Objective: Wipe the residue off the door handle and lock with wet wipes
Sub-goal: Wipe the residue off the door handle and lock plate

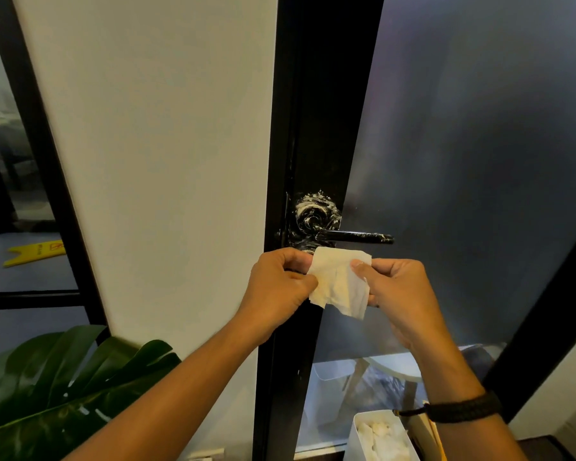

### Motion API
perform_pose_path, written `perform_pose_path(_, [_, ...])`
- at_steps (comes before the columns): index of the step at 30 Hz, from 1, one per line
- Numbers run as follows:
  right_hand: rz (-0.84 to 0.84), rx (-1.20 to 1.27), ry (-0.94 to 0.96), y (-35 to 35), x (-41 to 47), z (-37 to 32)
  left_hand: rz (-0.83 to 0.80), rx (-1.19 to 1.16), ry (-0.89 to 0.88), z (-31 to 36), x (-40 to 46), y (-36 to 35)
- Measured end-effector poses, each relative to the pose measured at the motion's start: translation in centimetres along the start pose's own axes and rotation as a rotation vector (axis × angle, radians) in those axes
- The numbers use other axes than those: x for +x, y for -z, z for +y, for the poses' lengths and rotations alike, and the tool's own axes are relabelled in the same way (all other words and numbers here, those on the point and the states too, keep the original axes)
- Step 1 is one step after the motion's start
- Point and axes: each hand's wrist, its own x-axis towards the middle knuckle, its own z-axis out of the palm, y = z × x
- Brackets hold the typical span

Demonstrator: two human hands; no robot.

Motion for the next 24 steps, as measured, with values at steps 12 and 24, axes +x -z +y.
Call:
perform_pose_path(12, [-0.128, 0.381, 0.009, -0.9, -2.6, -1.3, 0.033, 0.312, -0.514, 2.1, -3.3, -1.7])
perform_pose_path(24, [0.234, -0.009, 0.536, -0.5, 2.4, -4.6, 0.281, 0.672, -0.577, 4.5, 1.8, 1.6])
